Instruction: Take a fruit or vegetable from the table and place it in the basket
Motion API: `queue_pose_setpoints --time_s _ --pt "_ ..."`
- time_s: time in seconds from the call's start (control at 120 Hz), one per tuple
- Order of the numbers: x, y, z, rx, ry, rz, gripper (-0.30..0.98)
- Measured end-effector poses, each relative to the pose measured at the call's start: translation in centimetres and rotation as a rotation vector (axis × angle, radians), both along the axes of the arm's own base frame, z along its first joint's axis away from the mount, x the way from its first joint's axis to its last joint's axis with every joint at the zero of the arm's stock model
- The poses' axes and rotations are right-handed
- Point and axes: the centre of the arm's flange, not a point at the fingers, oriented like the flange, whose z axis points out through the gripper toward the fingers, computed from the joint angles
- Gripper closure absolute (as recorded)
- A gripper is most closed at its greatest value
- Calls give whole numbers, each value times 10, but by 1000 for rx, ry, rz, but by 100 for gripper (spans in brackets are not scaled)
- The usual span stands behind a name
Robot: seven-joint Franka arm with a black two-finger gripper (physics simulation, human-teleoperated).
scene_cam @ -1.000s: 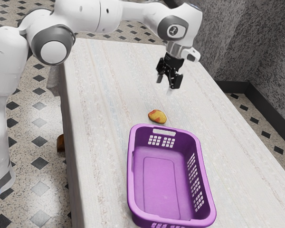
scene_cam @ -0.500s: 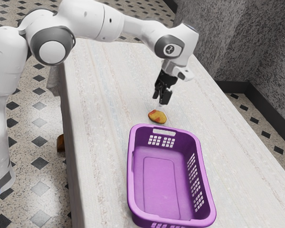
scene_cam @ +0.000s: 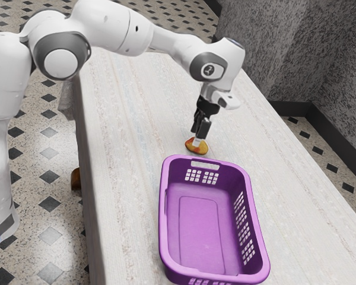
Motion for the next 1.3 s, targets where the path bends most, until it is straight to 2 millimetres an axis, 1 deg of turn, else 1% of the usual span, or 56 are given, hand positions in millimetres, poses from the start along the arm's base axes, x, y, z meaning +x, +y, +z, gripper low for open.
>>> queue_pose_setpoints --time_s 0.142,0.35,0.492,0.683,1.183,1.3 --pt "-1 0 -4 -7 0 -17 0" --pt "-4 5 -12 -11 10 -28 0" --pt "-3 6 -13 -10 0 -35 0" --pt "-1 17 -13 0 -27 -15 0" --pt "3 17 -27 8 -47 18 0" --pt "5 17 -33 9 -47 26 0"
